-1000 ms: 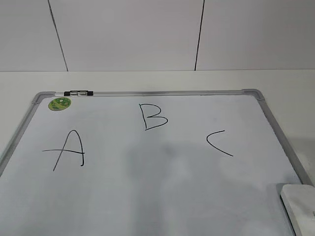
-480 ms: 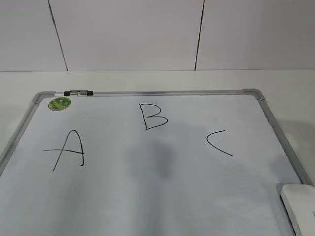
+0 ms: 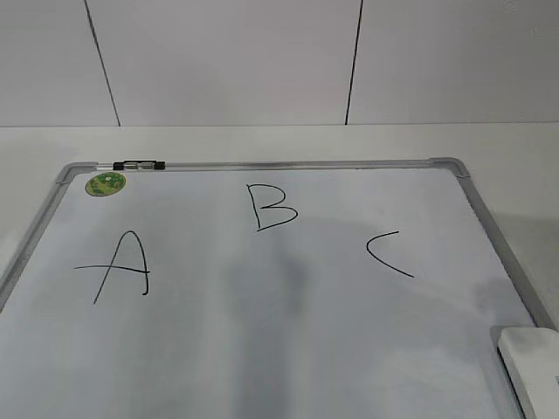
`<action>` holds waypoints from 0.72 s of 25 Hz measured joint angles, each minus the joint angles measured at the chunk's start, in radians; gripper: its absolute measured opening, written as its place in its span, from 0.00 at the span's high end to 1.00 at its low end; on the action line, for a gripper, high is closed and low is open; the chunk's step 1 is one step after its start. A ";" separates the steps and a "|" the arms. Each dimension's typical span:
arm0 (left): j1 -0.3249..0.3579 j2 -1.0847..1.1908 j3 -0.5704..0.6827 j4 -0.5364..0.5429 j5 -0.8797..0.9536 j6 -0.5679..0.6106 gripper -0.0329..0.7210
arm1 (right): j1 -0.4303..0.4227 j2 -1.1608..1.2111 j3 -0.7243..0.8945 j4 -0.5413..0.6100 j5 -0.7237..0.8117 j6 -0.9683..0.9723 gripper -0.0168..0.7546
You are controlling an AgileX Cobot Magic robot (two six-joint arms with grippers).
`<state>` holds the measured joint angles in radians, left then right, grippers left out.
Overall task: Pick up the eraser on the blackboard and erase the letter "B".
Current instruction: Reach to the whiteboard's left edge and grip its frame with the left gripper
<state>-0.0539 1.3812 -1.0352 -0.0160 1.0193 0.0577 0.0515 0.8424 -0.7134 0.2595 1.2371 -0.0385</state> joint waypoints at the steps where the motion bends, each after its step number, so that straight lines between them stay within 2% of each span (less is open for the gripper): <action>1: 0.000 0.031 -0.021 0.002 0.005 0.002 0.64 | 0.000 0.005 0.000 0.000 0.000 0.000 0.27; 8: 0.000 0.248 -0.074 0.002 -0.032 0.024 0.64 | 0.000 0.007 0.000 0.000 0.000 0.000 0.27; 18: 0.040 0.386 -0.081 -0.021 -0.119 0.065 0.65 | 0.000 0.007 0.000 0.000 -0.002 -0.002 0.27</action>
<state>-0.0135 1.7672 -1.1161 -0.0369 0.9007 0.1230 0.0515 0.8498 -0.7134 0.2595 1.2352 -0.0405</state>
